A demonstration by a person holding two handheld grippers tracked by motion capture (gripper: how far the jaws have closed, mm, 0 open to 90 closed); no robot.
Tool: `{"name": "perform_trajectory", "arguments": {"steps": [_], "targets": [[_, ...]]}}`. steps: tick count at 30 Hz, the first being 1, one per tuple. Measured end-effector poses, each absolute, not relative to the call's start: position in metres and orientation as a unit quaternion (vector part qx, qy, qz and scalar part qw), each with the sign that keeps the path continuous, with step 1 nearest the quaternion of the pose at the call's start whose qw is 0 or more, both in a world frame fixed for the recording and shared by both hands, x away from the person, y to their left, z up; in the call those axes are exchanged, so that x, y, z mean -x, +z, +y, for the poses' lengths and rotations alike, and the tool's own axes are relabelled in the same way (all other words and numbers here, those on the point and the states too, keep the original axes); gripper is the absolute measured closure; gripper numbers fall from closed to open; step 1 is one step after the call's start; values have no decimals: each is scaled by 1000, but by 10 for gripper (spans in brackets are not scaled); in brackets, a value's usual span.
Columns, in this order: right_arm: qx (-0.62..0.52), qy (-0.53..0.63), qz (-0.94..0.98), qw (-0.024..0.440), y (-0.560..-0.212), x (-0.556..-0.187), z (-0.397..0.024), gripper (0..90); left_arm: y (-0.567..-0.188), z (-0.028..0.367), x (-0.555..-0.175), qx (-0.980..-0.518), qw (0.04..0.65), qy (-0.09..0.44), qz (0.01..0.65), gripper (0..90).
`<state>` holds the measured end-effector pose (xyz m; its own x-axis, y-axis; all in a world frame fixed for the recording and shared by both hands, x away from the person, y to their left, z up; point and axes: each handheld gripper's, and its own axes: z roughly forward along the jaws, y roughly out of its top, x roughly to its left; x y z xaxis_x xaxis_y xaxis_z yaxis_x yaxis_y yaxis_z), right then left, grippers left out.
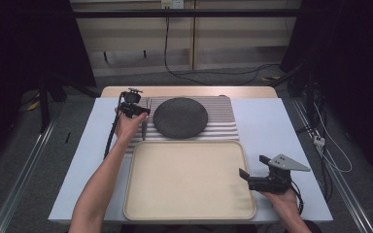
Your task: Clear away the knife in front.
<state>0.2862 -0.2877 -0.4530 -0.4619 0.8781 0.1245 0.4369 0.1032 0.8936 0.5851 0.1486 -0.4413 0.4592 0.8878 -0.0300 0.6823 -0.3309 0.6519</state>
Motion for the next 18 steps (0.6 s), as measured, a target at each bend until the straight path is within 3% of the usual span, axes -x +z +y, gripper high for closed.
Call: {"name": "perform_trajectory", "arguments": {"steps": [18], "targets": [[-467,483,706,226,-453,-287,-288,46,-456,138,-607,-791,295,151,514,702]]}}
